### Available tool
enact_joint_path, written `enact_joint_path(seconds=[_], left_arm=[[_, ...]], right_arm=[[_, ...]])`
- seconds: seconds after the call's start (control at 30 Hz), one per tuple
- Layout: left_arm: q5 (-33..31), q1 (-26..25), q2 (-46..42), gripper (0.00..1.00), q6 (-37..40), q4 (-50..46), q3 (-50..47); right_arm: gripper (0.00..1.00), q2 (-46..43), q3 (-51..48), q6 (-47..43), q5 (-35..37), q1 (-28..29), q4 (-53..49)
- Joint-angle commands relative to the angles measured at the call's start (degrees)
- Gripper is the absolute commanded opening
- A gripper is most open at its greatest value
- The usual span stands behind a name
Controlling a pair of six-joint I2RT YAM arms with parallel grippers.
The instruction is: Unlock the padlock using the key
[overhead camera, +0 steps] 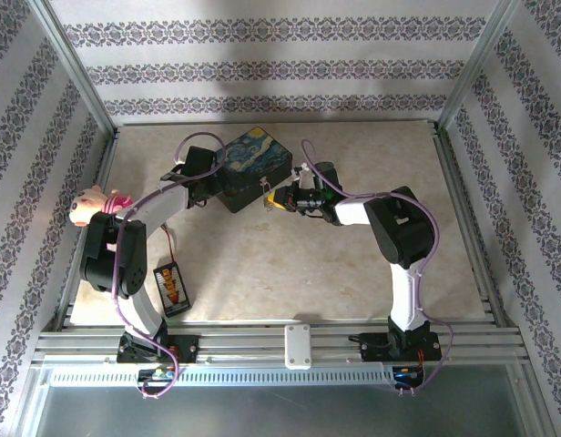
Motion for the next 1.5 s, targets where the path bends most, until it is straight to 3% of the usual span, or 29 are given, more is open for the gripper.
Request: enact_joint_path(seconds=[0.0,0.17,0.57,0.73,1.2,1.47], left_arm=[[0.4,0.57,1.36,0.99,1.28,-0.3,0.84],[1.49,0.63,3.34,0.99,1.21,-0.99,2.05],[1.01,0.57,5.2,0.99,-0.2,-1.62,1.5],[2.19,0.43,4.44,0.99,-1.12,-1.12,0.17],[5.15,-1.61,0.46,0.99,-4.66,-0.48,-3.96],[4.79,-1.56,1.0,0.99,-4.39,-1.09,-3.78]], right_arm=[[0.0,-0.6,-0.35,-1.19,-1.82,-0.26,5.0],[0.0,-0.5,-2.06,-4.13,-1.08,-0.52,1.86],[0.0,3.81,-4.35,13.5,-5.22,-1.31,27.63],[0.0,6.56,-5.37,22.15,-2.47,-1.7,40.51],[0.0,9.01,-6.31,24.93,10.49,-2.62,47.45],[0.0,9.88,-3.52,25.72,11.84,-2.9,47.38]])
